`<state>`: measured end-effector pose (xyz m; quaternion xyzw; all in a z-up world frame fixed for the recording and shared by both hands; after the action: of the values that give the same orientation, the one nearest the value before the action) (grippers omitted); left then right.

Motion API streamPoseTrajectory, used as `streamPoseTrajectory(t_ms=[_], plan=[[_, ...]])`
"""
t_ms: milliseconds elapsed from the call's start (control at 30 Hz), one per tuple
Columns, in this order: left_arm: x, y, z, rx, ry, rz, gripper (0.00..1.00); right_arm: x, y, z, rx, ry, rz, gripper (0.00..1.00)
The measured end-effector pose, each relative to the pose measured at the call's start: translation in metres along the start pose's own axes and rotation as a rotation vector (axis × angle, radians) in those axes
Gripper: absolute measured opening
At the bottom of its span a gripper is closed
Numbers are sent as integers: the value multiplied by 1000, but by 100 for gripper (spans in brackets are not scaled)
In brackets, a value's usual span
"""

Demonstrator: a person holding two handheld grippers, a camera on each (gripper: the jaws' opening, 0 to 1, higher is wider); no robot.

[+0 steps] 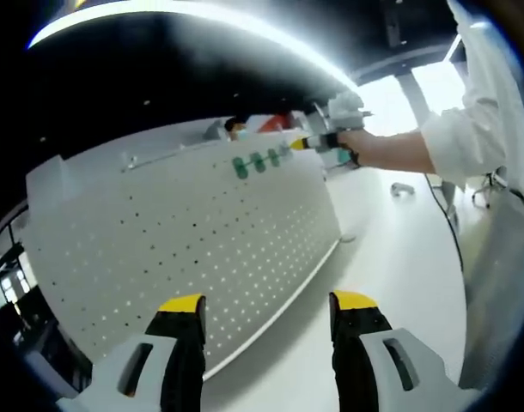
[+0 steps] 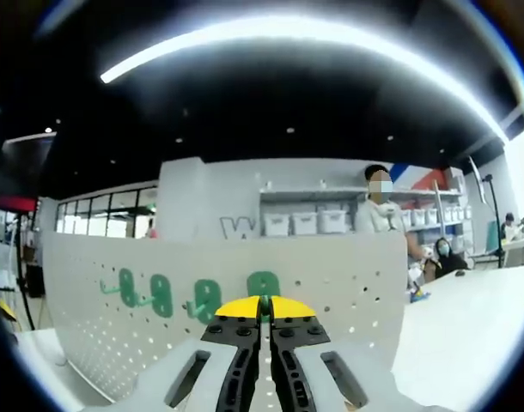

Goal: Insert the hook assembly into the mounting plate slot until the hook locks in place.

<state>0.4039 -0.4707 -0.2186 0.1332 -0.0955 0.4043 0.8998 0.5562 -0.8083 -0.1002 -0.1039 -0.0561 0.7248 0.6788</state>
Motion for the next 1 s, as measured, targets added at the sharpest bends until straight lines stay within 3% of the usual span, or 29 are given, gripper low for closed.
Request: streamPoseTrajectory(t_ms=[1000], plan=[[1, -1, -1, 7, -6, -6, 58, -1, -4, -4, -7, -9, 5, 0]])
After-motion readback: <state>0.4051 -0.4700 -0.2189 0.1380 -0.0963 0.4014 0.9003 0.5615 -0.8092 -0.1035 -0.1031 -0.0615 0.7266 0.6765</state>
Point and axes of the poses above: the point that each gripper's makers call its tool centre point, and the gripper's own axes: y roughly backward along the fingers, x roughly to its left, z roughly out of its top, the point moved 2 cm from there along y, roughly backward along the fingers, and after that the axes turned 5 degrees about y, right-handed, at the moved point
